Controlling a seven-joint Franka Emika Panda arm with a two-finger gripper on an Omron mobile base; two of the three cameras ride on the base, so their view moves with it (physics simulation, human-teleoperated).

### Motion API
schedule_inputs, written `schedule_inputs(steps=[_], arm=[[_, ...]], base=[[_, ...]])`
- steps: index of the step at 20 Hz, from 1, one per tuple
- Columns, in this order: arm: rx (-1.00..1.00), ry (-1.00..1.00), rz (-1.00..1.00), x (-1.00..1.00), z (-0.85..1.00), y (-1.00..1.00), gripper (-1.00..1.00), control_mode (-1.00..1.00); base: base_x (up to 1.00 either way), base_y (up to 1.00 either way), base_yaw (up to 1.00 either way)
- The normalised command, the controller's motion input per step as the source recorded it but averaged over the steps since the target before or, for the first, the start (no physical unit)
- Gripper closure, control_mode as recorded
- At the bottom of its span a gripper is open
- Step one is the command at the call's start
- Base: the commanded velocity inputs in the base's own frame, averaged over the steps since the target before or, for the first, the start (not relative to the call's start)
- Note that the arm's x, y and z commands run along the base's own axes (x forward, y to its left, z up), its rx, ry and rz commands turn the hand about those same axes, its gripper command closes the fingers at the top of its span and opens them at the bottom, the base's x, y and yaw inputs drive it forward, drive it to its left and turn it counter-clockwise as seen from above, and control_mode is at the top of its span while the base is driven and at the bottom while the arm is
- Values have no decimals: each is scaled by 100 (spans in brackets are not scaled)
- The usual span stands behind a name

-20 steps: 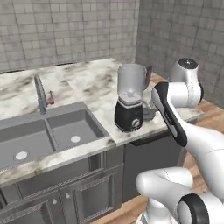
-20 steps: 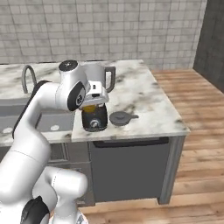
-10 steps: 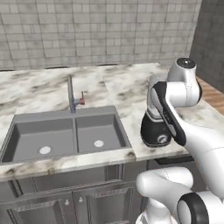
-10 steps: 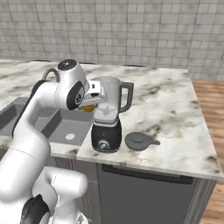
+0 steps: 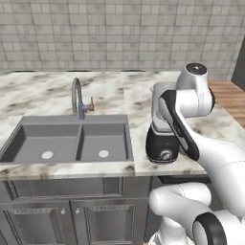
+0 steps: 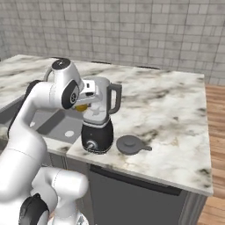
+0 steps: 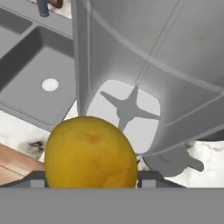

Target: Grab the lemon and onion from the fridge, place them in the blender, close the lid, and turn on the blender to create a marinade.

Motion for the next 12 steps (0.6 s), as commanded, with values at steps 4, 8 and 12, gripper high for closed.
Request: schedule_inputs(steps=[4,8,12], arm=[[0,0,0,0,0,0,100,100],[0,0,0,0,0,0,100,100],[0,-7,10,-4,0,0,100,-100]], base=[[32,-25,17],[30,-11,14],[0,0,4]])
